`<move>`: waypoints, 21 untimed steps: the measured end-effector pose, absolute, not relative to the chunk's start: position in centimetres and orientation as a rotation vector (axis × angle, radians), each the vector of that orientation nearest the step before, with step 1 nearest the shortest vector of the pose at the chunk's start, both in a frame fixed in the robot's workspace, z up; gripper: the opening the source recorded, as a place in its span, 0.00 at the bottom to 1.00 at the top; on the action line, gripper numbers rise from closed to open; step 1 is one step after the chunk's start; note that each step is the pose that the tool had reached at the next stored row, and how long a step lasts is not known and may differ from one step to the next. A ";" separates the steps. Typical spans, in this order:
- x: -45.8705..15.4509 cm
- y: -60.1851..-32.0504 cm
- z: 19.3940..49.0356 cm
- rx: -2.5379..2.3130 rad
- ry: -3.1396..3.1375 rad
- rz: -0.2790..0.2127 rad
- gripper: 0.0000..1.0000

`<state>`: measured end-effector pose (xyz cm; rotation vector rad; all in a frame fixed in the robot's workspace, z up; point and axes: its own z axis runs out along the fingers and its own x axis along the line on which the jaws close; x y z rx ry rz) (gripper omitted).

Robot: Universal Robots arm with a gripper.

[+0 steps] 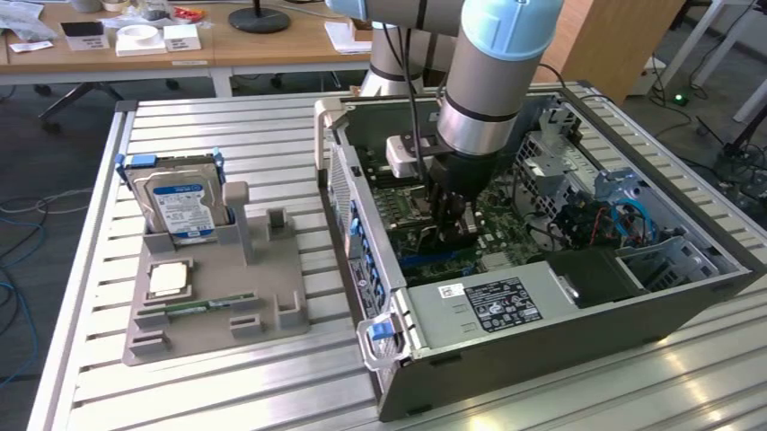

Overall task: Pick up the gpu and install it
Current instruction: 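Insert the gpu into the slot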

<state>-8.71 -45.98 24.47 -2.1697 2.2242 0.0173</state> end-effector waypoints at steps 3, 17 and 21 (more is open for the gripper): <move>-8.7 -46.1 24.5 -2.170 2.224 0.017 0.26; -8.7 -46.3 24.7 -2.171 2.226 0.013 0.26; -8.7 -46.3 24.7 -2.166 2.220 0.022 0.26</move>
